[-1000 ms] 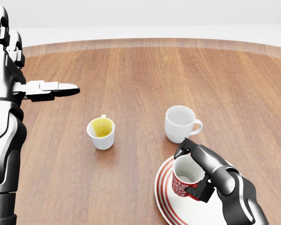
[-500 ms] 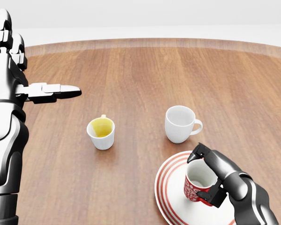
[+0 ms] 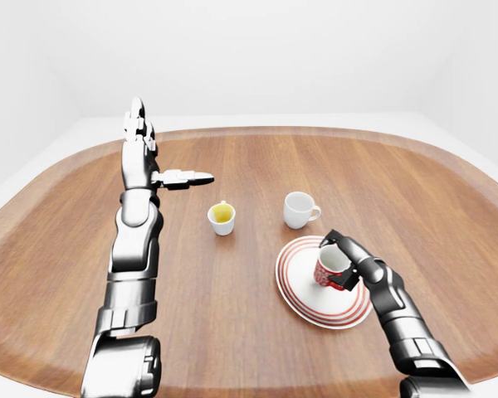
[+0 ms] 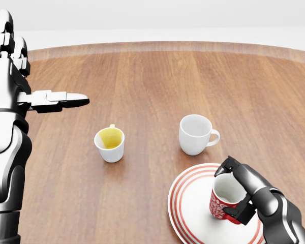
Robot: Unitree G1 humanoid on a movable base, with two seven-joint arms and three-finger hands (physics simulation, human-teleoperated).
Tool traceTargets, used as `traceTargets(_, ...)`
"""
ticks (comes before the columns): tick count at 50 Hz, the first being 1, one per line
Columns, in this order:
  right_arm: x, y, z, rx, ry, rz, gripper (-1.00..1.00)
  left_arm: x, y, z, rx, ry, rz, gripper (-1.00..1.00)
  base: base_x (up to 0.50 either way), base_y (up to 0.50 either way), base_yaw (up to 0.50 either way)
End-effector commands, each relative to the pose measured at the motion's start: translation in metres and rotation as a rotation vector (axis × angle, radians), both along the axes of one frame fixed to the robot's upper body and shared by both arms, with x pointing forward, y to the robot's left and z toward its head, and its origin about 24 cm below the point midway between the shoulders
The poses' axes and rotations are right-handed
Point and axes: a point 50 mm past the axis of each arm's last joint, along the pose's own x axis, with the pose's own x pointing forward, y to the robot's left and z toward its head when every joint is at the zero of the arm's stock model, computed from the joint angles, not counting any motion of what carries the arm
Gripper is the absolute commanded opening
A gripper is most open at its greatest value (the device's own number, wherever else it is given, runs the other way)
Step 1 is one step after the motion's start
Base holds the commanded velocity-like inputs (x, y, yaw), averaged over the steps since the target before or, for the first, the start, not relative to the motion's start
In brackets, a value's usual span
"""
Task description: Pick up the red mug and put it on the plate
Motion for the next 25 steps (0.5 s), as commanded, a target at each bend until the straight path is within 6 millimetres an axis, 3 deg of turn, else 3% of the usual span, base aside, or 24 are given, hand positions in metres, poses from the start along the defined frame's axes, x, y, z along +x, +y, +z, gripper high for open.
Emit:
traceTargets(1,0.0015,-0.0119,-0.0031,-0.023,0.015,-0.046,-1.0,-0.0022,-0.0003,0.0026,0.004,-0.015,-0.002,1.0,0.0,0.0,0.0)
traceTargets(25,0.0068,-0.006,-0.0075,-0.006,0.02,-0.058,-1.0,-0.0073,-0.0023,0.011,0.01,-0.058,-0.009,1.0,0.0,0.0,0.0)
